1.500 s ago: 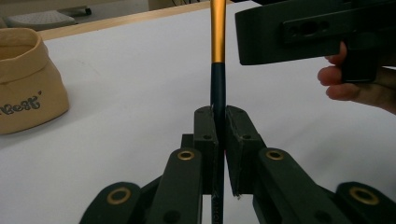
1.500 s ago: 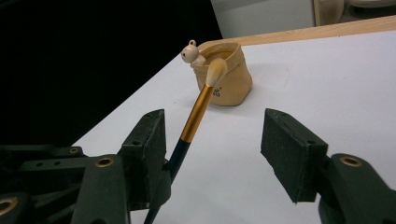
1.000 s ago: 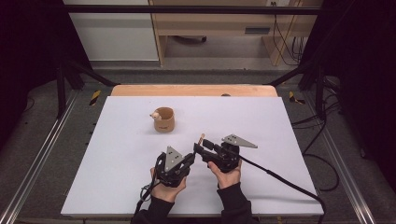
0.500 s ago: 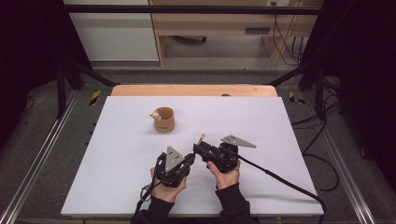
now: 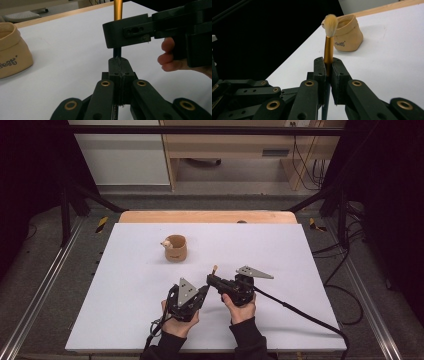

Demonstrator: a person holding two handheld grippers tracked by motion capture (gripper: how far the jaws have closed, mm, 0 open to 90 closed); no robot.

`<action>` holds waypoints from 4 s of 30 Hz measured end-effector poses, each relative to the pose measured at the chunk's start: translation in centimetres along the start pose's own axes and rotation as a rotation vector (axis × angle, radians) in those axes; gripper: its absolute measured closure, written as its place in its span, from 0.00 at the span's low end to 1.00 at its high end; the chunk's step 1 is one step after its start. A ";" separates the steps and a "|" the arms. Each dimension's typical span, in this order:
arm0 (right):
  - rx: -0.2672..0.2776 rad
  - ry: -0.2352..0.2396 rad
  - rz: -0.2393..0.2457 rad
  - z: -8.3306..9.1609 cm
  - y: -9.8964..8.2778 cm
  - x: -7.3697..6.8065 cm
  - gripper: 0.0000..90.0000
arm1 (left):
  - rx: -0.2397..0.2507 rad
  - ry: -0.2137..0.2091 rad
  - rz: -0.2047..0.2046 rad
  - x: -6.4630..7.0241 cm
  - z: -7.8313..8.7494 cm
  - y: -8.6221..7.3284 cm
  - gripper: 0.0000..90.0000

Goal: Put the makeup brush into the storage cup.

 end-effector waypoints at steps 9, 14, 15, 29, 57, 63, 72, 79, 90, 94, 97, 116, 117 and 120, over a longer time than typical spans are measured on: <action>0.027 -0.019 0.051 0.7 0.8 0.0 0.93 | -0.048 -0.006 0.010 -0.8 -0.3 -0.1 0.76; 0.028 -0.029 0.085 0.8 0.9 0.1 0.93 | -0.074 -0.011 -0.009 -0.9 -0.6 -0.2 0.63; 0.028 -0.029 0.094 0.8 0.9 0.1 0.93 | -0.073 -0.012 -0.010 -0.9 -0.7 -0.2 0.59; 0.017 -0.017 0.133 0.7 0.5 -0.1 0.93 | -0.100 -0.019 -0.024 -0.5 -2.0 -0.1 0.48; 0.019 -0.001 0.150 0.8 0.3 -0.4 0.93 | -0.066 -0.034 0.004 0.5 -2.0 0.6 0.91; 0.016 -0.004 0.153 0.8 0.3 -0.4 0.89 | -0.073 -0.030 0.009 0.4 -2.0 0.6 0.92; 0.025 -0.088 0.227 2.1 1.5 0.1 0.62 | -0.046 0.003 0.064 -1.5 -1.1 1.2 0.92; 0.024 -0.141 0.283 3.2 2.7 0.7 0.42 | -0.004 0.022 0.119 -3.8 0.3 2.3 0.92; -0.057 -0.241 0.430 5.2 3.0 1.9 0.18 | 0.049 0.042 0.136 -5.8 2.2 4.2 0.92; -0.064 -0.249 0.438 5.9 2.7 2.2 0.16 | 0.067 0.049 0.141 -6.6 2.8 4.9 0.92; -0.066 -0.265 0.432 6.7 2.4 2.9 0.15 | 0.079 0.049 0.144 -7.1 3.2 5.3 0.92; -0.127 -0.353 0.432 9.9 0.5 5.5 0.09 | 0.088 0.061 0.141 -9.1 2.7 7.2 0.92; -0.132 -0.361 0.441 10.0 0.4 5.6 0.09 | 0.086 0.064 0.138 -9.1 2.5 7.3 0.92; -0.142 -0.372 0.454 10.1 0.3 5.6 0.09 | 0.084 0.071 0.131 -9.2 2.1 7.7 0.92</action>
Point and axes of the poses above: each handheld gripper's, and its own axes: z roughly backward along the jaws, y roughly out of its top, x roughly to its right, the point moved 5 cm from there along -z, roughly forward along the jaws, and after that the axes turned 14 degrees about z, right-handed, at the moved point
